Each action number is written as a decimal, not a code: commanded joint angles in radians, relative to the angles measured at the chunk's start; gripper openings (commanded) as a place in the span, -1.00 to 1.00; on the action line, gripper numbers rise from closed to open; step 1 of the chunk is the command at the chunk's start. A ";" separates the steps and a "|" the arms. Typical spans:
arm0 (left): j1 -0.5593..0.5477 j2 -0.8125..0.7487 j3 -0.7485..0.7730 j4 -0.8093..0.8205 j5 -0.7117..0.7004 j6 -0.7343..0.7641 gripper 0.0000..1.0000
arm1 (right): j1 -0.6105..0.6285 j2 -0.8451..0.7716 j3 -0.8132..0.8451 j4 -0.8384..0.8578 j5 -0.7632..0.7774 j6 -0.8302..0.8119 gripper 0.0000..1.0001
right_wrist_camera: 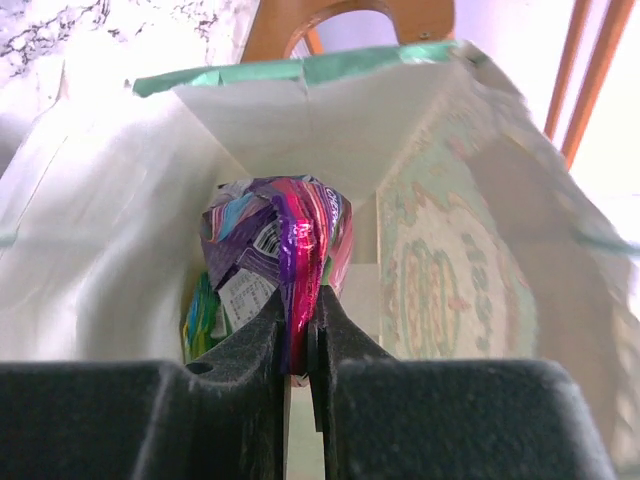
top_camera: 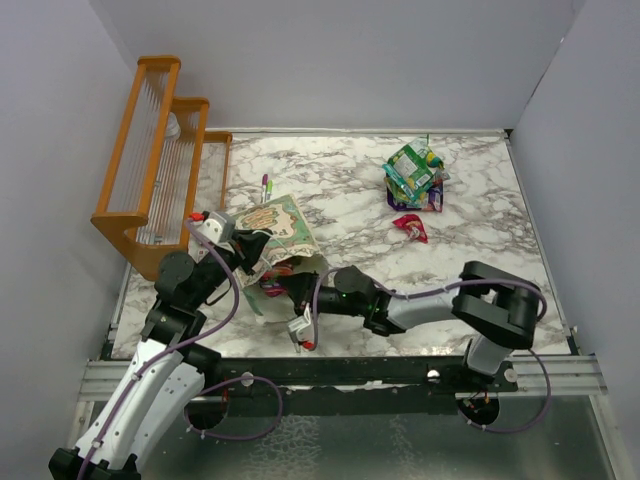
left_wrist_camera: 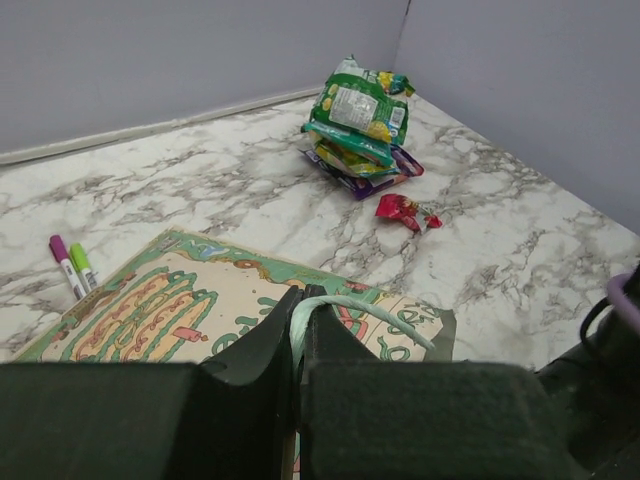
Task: Take the snacks out of the paper bag
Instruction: Take out the snack from the paper bag, then place the snack at the center of the board, then take out the snack from the paper bag.
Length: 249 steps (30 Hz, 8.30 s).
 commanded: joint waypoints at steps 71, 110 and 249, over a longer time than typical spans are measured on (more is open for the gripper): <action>0.015 0.055 0.055 -0.069 -0.137 0.015 -1.00 | -1.182 -0.020 0.341 -0.102 -0.001 2.368 -0.97; 0.015 0.069 0.050 -0.058 -0.109 0.004 -1.00 | -1.250 0.070 0.228 -0.127 0.000 2.260 -0.50; 0.016 0.036 0.049 -0.051 -0.060 -0.003 -1.00 | -0.002 0.318 0.373 -0.194 0.296 0.254 0.31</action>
